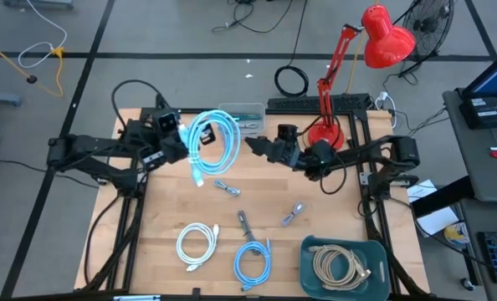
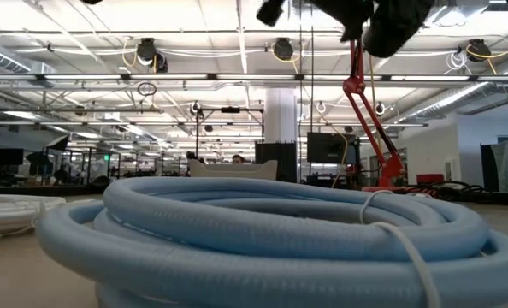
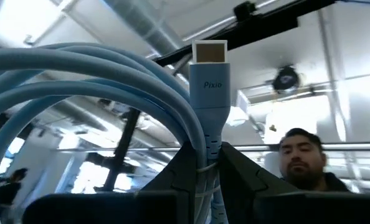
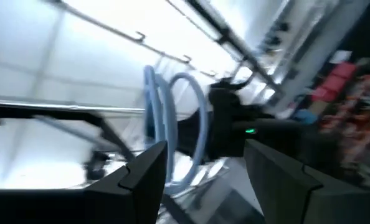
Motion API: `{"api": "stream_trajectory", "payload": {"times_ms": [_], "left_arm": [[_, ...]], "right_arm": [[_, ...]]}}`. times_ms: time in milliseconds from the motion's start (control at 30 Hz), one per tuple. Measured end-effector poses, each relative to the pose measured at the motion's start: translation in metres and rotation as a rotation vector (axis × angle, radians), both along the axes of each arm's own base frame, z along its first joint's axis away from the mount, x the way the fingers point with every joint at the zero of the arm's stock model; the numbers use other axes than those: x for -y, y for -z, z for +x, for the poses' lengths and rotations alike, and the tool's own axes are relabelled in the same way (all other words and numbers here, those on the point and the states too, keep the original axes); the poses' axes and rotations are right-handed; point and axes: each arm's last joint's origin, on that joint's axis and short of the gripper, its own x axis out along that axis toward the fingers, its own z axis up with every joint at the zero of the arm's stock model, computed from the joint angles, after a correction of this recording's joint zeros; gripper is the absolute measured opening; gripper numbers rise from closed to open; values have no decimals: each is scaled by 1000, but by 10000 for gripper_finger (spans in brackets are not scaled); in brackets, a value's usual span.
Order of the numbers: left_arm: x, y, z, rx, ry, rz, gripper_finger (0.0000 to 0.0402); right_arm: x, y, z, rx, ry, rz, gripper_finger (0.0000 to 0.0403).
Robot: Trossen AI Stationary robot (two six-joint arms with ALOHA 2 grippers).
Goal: Pick & Place USB Port
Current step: Put the blue hdmi cable into the blue bin
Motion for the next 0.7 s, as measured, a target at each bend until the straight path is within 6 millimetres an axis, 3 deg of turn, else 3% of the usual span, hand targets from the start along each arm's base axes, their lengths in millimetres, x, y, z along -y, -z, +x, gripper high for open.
{"api": "stream_trajectory", "payload": {"times_ms": [333, 700], "left_arm": [[0, -33, 20, 75, 70, 80, 46], [1, -32, 37, 33, 132, 102, 46]], "right_arm": [[-19, -31, 26, 71, -57, -68, 208], [-25, -50, 28, 173, -51, -127, 208]]}}
